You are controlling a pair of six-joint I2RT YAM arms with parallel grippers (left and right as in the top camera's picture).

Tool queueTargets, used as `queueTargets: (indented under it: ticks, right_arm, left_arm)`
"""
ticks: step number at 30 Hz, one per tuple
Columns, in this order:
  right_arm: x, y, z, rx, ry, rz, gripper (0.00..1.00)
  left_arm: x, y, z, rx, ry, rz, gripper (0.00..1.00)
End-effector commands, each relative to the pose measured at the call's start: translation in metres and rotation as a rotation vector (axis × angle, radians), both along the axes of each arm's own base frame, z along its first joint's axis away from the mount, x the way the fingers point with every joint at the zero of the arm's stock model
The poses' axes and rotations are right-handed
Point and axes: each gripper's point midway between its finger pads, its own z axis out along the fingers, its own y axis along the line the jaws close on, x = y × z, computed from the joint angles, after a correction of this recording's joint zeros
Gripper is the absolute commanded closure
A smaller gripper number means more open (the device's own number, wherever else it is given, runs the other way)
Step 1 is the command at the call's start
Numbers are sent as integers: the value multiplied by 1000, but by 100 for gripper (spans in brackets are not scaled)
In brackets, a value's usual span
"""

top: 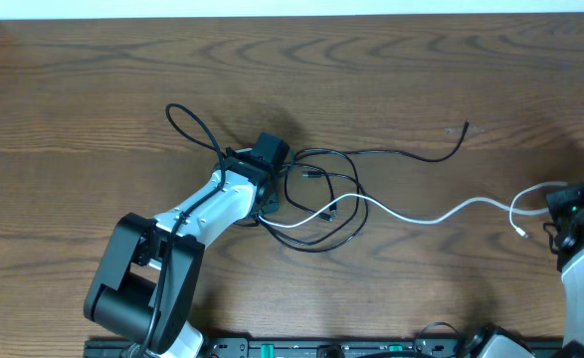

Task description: Untangle cables

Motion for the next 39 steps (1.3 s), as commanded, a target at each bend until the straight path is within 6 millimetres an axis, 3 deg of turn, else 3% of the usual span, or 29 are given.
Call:
queueTargets:
  ticks: [1,3,6,8,11,15,21,25,30,39]
  right_arm:
    - [38,23,31,19,-178,223,99]
    - [51,34,48,12,-265,315,97]
    - [58,52,59,55,-334,411,61]
    - [57,64,55,83,-325,466,49]
    - [47,88,36,131,-237,545,39]
    - [29,125,10,173,-105,681,34]
    - [8,188,-8,215,19,910,32]
    - [-13,222,-21,264,135,982,38]
    - [-31,228,-38,273,291,876,30]
    - [-40,247,-43,268,344,891,33]
  left_arm:
    - [-18,14,-21,51,77,19,41]
    - [-17,14,-21,49,74,19,41]
    - [-17,13,-21,43,72,19,41]
    - [-16,11,-21,32,73,18,41]
    - [-16,10,-22,27,71,18,41]
    - [-16,10,-22,27,71,18,41]
    - [-15,9,-21,26,68,18,41]
    - [-15,9,-21,26,68,17,41]
    - [-15,9,-21,26,68,18,41]
    - [-15,9,-21,26,68,17,41]
